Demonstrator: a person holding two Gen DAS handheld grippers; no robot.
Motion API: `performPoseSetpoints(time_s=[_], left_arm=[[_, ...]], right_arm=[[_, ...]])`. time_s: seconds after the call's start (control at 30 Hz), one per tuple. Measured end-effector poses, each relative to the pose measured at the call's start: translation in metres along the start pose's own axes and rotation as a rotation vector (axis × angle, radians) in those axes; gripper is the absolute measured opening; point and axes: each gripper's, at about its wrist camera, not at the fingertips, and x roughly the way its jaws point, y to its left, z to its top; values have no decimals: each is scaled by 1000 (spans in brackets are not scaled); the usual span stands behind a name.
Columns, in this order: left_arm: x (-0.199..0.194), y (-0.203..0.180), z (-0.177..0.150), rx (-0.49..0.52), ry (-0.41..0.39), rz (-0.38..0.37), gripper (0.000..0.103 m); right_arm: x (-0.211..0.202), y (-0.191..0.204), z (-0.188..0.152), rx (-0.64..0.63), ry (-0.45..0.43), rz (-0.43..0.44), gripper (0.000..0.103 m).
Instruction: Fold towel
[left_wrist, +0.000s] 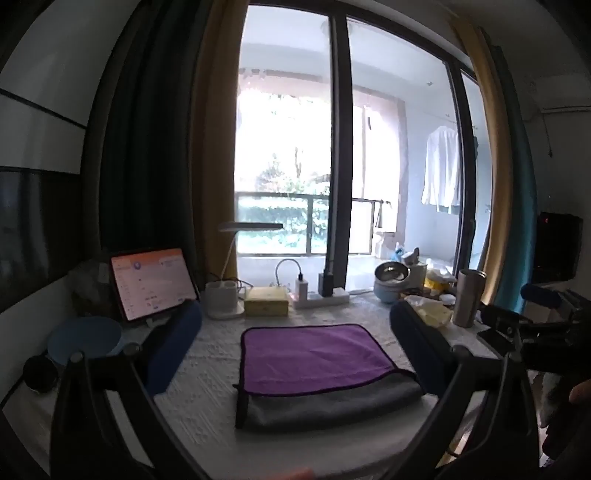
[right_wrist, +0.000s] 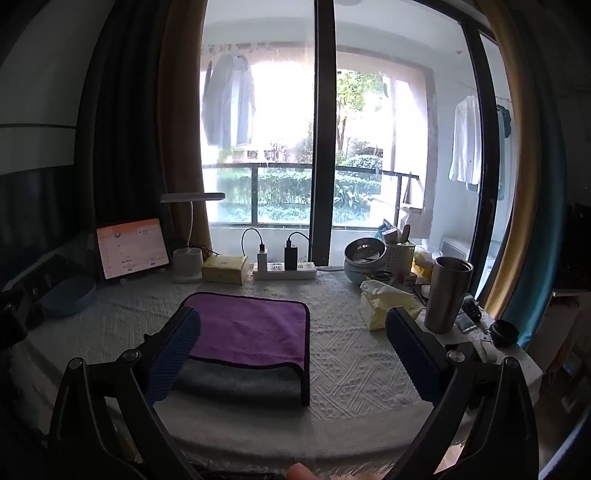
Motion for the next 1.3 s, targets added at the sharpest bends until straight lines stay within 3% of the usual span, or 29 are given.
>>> performPoseSetpoints(time_s=[1.3], left_arm=[[2,4,-1,-30,20,11,103]], right_arm=[[3,2,-6,-1,8,7,102]])
